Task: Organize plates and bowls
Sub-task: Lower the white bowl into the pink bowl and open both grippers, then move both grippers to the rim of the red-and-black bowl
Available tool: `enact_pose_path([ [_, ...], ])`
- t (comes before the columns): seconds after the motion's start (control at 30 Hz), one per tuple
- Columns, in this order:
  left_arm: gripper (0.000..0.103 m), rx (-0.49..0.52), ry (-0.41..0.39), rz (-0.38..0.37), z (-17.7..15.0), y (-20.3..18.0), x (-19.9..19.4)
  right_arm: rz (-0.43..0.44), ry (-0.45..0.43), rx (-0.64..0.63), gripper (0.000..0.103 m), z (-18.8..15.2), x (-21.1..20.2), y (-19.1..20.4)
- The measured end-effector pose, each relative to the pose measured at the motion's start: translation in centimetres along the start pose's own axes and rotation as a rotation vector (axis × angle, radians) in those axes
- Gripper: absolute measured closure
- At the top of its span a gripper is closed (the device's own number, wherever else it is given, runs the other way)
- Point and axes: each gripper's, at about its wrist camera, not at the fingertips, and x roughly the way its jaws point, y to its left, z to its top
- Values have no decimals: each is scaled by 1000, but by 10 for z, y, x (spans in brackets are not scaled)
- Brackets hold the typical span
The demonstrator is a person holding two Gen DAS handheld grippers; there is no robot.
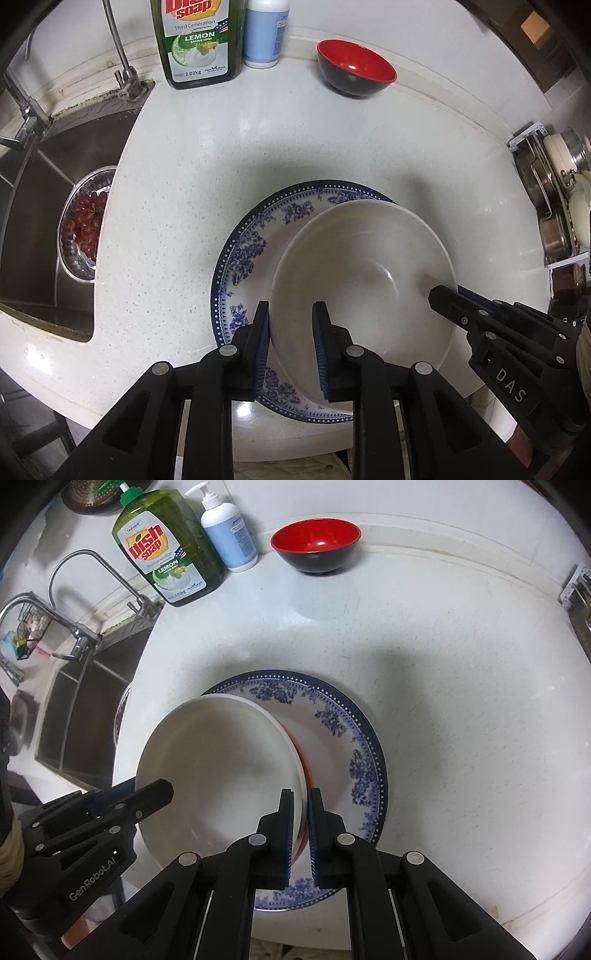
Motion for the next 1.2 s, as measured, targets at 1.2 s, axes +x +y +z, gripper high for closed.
enact_pose_path([
  [1.2, 43, 53, -198, 95, 45, -10, -53, 17, -163, 25, 77, 35, -43, -12],
])
